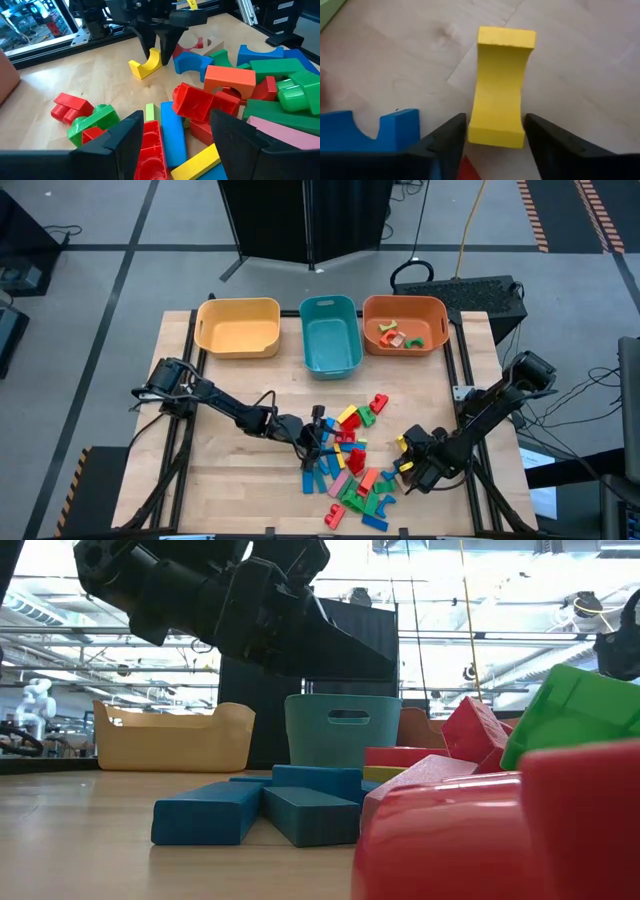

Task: Sort blocks by size
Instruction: Put the yellow arch block into the orange bin

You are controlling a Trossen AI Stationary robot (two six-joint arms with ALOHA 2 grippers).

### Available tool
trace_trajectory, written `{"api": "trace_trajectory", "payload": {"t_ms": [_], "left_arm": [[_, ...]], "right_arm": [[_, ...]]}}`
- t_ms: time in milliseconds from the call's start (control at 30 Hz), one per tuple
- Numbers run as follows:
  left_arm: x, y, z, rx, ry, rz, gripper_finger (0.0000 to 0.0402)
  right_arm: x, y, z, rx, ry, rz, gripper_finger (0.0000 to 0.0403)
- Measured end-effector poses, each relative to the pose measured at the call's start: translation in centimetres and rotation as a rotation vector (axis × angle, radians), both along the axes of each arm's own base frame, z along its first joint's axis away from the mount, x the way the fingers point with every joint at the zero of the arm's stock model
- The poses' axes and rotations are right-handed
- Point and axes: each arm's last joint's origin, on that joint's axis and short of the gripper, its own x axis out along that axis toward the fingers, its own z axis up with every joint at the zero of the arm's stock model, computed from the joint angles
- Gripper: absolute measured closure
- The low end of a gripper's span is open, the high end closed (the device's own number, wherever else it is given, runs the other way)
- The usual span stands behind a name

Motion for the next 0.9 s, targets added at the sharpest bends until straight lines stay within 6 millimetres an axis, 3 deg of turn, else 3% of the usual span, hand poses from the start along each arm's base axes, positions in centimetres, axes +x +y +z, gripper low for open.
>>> {"api": "trace_trajectory", "payload": {"t_ms": [200, 467, 900], "left_arm": [[0.0, 0.2, 0.0, 0.018, -0.006, 0.055, 0.0179], [0.0, 0.2, 0.0, 0.024, -0.008, 0.072, 0.0179], [0.0, 0.2, 0.0, 0.024, -0.006, 0.072, 0.0179]], "right_arm": [[0.6, -0.8, 0.0, -0.036, -0.001, 0.011, 0.0287], [2.4, -2.0, 0.9, -0.111, -0.018, 0.073, 0.0271], [5.4, -6.6, 3.0, -0.270, 0.086, 0.189, 0.0274]]}}
